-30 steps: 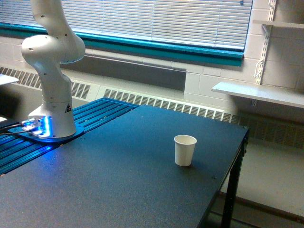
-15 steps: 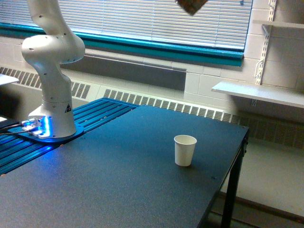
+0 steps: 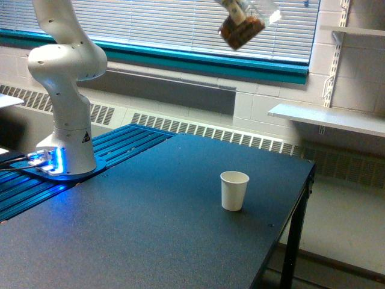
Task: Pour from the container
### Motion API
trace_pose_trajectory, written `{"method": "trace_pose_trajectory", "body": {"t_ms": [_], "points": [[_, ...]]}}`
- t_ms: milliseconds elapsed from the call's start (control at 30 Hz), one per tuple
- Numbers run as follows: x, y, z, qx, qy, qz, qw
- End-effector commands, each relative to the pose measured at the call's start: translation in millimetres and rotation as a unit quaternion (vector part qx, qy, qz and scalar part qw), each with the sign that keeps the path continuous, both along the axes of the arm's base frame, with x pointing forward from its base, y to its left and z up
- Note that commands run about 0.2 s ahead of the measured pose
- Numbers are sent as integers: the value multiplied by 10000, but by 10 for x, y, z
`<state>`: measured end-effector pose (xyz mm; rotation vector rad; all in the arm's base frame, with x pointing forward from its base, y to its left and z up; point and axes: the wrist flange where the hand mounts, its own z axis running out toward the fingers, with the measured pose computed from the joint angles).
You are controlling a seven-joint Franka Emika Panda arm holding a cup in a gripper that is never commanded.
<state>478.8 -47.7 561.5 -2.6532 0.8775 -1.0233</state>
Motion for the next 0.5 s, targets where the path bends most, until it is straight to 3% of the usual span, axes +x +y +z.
{"method": "trace_pose_trajectory", "body": {"t_ms": [33,500], "points": [[-66,113,-194,-173,79,209,9996],[-216,220,-806,-328,331,343,9983]]}}
